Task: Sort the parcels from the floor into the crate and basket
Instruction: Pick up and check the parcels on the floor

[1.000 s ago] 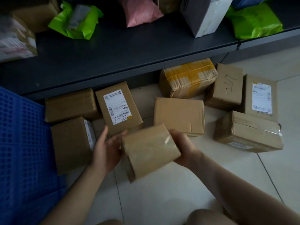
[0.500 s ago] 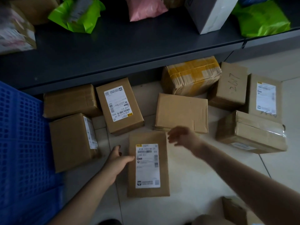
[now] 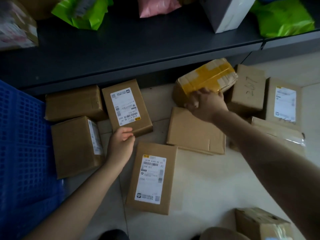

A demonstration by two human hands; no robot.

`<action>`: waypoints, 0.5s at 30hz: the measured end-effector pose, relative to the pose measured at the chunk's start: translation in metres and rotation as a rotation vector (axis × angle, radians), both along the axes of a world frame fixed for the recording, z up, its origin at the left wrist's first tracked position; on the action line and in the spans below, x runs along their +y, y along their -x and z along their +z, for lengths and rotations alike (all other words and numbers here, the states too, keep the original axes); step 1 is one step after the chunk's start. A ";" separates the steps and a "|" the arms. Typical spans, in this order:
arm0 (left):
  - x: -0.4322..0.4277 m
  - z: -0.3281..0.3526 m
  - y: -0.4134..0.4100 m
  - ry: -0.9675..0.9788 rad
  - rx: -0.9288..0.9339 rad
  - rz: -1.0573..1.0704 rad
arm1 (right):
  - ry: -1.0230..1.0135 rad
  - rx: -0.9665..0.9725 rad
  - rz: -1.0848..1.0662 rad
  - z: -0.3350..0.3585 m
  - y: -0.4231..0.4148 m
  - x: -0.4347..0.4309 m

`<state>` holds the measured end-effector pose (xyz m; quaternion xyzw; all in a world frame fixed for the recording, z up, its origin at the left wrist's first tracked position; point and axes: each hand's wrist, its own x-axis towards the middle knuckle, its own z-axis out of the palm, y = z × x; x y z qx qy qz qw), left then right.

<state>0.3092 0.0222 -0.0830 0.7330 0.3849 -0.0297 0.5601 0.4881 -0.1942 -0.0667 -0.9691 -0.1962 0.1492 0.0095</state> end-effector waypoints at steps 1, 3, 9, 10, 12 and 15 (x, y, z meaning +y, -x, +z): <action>0.000 0.004 -0.007 -0.008 -0.038 -0.011 | 0.003 -0.013 0.034 0.000 0.012 -0.010; -0.002 0.009 -0.024 -0.031 -0.097 -0.039 | -0.035 -0.003 0.056 0.003 0.029 -0.031; -0.033 0.021 -0.071 -0.076 -0.154 -0.262 | -0.339 0.072 -0.265 0.005 0.068 -0.096; -0.041 0.022 -0.081 -0.089 -0.148 -0.326 | -0.535 0.059 -0.559 0.010 0.064 -0.096; -0.062 0.021 -0.101 -0.128 -0.128 -0.471 | -0.879 0.110 -1.124 0.012 0.046 -0.092; -0.092 0.019 -0.129 -0.137 -0.023 -0.638 | -1.092 0.469 -1.266 0.007 0.020 -0.070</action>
